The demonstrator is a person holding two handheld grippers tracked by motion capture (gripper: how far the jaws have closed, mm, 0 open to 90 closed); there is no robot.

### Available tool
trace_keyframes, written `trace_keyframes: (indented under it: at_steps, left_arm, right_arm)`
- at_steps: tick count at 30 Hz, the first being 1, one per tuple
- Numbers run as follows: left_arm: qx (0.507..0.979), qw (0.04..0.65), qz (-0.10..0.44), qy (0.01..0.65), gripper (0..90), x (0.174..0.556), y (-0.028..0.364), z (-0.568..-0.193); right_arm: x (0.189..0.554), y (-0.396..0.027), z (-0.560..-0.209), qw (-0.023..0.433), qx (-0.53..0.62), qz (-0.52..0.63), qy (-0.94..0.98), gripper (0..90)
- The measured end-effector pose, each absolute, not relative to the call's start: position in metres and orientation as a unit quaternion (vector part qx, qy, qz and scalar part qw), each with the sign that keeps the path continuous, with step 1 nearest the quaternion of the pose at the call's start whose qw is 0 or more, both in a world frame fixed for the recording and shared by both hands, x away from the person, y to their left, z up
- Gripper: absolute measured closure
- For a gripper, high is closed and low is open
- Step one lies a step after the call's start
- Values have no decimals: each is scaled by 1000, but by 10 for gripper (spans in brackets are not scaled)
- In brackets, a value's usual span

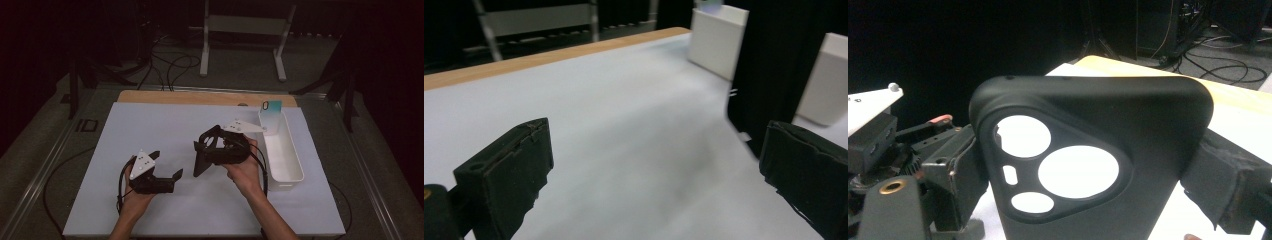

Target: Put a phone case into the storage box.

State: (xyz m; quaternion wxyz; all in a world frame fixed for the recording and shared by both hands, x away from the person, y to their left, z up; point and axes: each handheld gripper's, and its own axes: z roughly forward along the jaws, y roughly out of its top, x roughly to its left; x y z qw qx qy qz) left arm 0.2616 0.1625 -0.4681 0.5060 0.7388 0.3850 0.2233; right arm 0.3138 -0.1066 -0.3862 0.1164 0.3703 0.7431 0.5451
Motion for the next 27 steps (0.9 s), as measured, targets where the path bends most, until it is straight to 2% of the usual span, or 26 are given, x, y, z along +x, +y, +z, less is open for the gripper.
trace_keyframes:
  at_steps: [15, 27]
  left_arm:
    - [703, 489, 285, 430, 7, 251, 202, -487]
    - [696, 477, 303, 444, 8, 253, 206, -497]
  right_arm:
    - [318, -104, -384, 130, 372, 542, 743, 130]
    - [327, -107, -377, 144, 372, 544, 739, 130]
